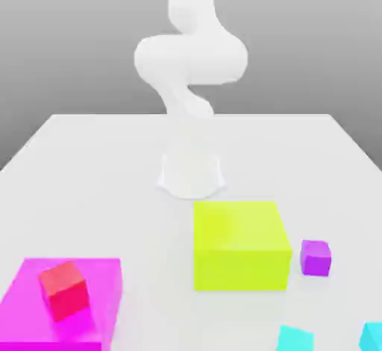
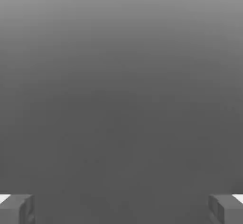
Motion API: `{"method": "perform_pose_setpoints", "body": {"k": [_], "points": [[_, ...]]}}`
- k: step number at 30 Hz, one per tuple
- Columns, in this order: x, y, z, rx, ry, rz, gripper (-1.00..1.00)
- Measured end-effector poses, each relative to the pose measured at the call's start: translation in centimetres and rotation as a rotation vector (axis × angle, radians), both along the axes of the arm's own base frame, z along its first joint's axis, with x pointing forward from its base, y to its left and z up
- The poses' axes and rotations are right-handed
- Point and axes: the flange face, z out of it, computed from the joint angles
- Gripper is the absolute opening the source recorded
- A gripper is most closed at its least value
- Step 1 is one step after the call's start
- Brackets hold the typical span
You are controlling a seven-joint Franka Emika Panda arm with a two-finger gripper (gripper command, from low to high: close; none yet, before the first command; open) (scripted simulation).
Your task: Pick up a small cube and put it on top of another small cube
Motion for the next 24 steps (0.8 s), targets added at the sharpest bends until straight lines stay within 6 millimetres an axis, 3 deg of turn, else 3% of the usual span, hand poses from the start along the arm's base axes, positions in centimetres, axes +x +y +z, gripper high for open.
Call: {"method": "perform_pose_setpoints", "body": {"k": [6, 12, 16, 20, 24], "points": [[7.0, 4.0, -6.9, -0.072, 0.129, 0.268, 0.0], [12.1, 9.4, -15.1, -0.158, 0.239, 0.525, 0.0], [14.2, 13.4, -21.1, -0.223, 0.306, 0.696, 0.0], [15.0, 18.3, -27.5, -0.299, 0.366, 0.88, 0.0], [15.4, 21.4, -34.1, -0.379, 0.425, 1.037, 0.0]]}}
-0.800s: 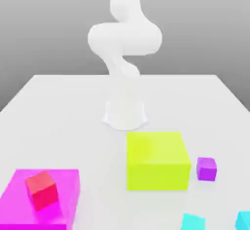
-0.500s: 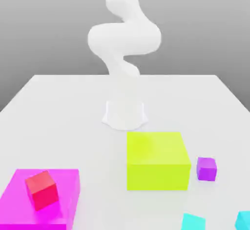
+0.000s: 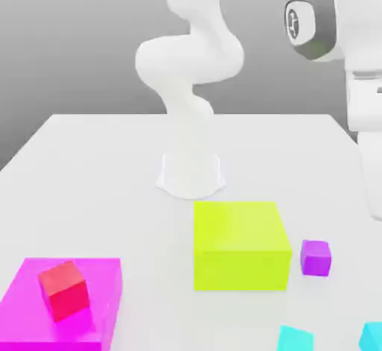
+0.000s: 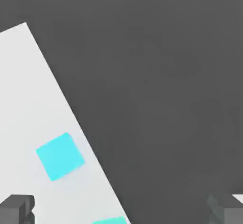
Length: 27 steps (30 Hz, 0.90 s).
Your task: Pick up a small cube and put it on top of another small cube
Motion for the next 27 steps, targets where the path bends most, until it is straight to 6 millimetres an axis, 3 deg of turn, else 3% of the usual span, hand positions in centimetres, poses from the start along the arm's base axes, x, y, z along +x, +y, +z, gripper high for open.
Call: {"method": "perform_pose_setpoints", "body": {"k": [8, 12, 13, 19, 21, 23, 24, 27], "points": [[-2.1, 5.9, -13.1, -0.162, 0.085, 0.355, 0.0], [-2.5, 6.6, -19.6, -0.185, 0.095, 0.406, 0.0], [-2.6, 6.6, -20.8, -0.185, 0.095, 0.407, -1.0], [-2.6, 6.5, -21.4, -0.186, 0.098, 0.408, -1.0], [-2.6, 6.6, -19.8, -0.187, 0.097, 0.409, -1.0], [-2.6, 6.6, -16.9, -0.186, 0.097, 0.409, -1.0], [-2.5, 6.1, -15.5, -0.186, 0.099, 0.396, -1.0], [-1.7, 0.3, -12.6, -0.179, 0.111, 0.249, -1.0]]}}
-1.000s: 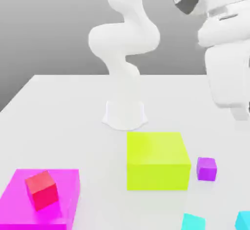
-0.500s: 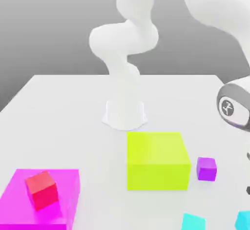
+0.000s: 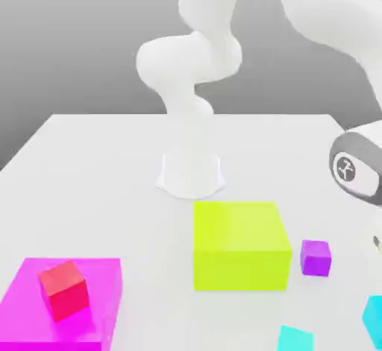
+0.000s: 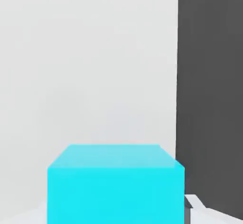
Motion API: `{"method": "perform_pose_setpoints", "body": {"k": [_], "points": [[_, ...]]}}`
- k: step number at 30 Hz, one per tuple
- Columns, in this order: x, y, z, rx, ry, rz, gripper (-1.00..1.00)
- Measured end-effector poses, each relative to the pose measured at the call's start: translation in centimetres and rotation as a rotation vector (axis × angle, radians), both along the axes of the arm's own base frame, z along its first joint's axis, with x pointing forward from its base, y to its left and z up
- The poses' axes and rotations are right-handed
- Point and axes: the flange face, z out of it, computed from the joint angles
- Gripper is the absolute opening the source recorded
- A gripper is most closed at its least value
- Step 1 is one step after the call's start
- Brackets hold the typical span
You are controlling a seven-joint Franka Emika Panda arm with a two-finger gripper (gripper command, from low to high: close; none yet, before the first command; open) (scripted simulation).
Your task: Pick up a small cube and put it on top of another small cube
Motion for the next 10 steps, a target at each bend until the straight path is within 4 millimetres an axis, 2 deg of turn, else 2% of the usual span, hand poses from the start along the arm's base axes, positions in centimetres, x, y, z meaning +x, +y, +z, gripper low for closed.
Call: {"method": "perform_pose_setpoints", "body": {"k": [3, 5, 7, 8, 10], "points": [[0.0, -6.0, 1.9, 0.001, 0.0, -0.156, -1.0], [0.0, -7.2, 0.1, 0.003, 0.0, -0.189, -1.0], [0.0, -7.6, -2.7, 0.002, 0.001, -0.198, -1.0], [-0.1, -7.6, -3.4, 0.002, 0.001, -0.2, 1.0], [-0.1, -7.6, -3.4, 0.002, 0.001, -0.2, 1.0]]}}
